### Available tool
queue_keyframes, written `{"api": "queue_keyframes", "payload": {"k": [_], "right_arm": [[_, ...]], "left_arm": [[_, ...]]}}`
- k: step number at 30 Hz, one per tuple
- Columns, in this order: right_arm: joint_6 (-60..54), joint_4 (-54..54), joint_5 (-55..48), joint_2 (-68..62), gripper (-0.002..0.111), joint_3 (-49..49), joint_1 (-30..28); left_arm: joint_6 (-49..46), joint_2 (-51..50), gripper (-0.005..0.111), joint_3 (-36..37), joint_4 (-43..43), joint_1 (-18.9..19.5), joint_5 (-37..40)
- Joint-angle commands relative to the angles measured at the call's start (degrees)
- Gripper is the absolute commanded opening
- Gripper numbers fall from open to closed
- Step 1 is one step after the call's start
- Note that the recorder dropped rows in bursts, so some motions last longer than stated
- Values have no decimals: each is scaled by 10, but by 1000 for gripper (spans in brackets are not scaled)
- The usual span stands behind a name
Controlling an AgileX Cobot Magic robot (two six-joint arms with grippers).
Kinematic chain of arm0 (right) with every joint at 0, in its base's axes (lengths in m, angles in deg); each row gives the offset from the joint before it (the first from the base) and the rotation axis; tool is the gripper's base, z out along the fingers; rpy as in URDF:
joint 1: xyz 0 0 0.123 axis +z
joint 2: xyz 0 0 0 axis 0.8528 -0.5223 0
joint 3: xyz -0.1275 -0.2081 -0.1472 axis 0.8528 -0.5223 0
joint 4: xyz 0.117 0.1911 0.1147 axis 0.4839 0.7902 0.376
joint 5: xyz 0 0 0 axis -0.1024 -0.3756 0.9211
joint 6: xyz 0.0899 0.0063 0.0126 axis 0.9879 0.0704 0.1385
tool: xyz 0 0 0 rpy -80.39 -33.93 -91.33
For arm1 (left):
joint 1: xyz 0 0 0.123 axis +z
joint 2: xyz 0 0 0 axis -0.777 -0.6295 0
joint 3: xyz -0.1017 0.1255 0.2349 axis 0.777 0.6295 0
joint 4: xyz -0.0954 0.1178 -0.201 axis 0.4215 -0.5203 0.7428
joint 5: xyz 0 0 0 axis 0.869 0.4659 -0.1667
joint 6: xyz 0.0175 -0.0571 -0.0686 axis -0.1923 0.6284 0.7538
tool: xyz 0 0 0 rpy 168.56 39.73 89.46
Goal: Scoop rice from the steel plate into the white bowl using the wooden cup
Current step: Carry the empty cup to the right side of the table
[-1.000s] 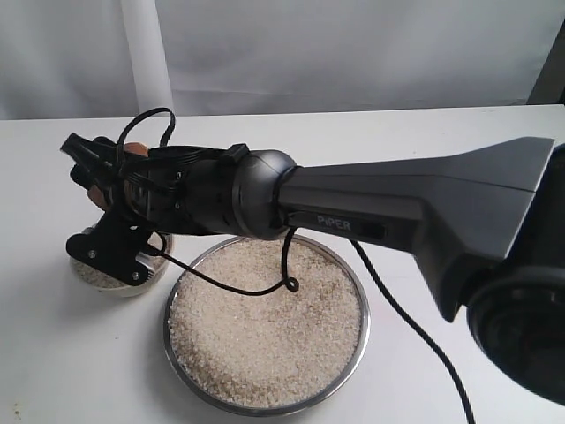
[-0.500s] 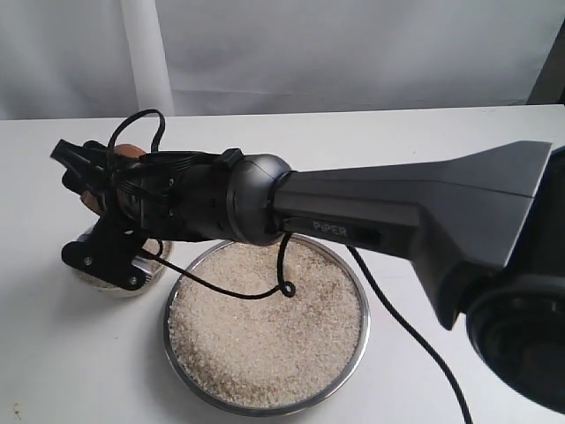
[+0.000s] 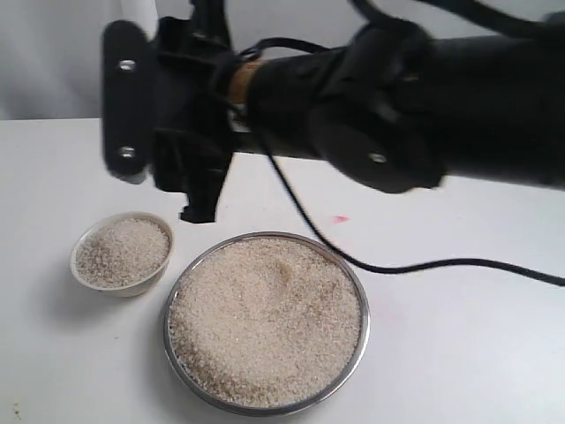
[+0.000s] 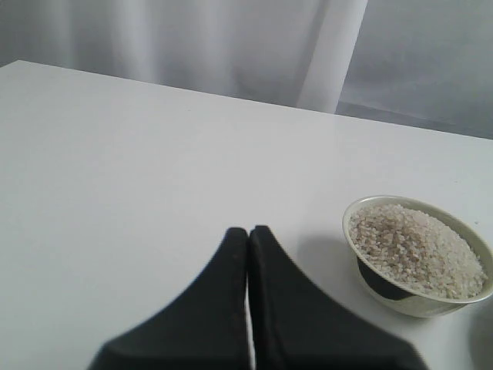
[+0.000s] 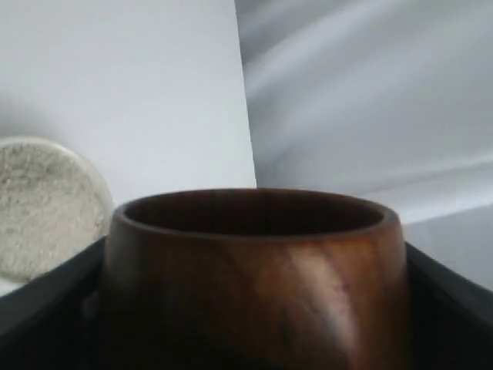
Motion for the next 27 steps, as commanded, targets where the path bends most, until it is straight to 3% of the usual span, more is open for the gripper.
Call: {"api": "queue_keyframes", "payload": {"k": [1,10,16,20,23,27], "right_arm": [[2,48,66,122,0,-145,-48],[16,102,79,280,0,-276,-89],[44,106,75,340,0,-300,-89],[11,181,60,361,0,-302,-90],[-23,234,83,369,0,-302,-90],[26,234,133,370,0,-310,-101]], "left_arm": [[1,0,0,-2,3,-4,-3],[1,0,0,-2,3,-4,-3],[1,0,0,-2,3,-4,-3],[1,0,0,-2,3,-4,-3],[1,0,0,-2,3,-4,-3],[1,0,0,-2,3,-4,-3]]}}
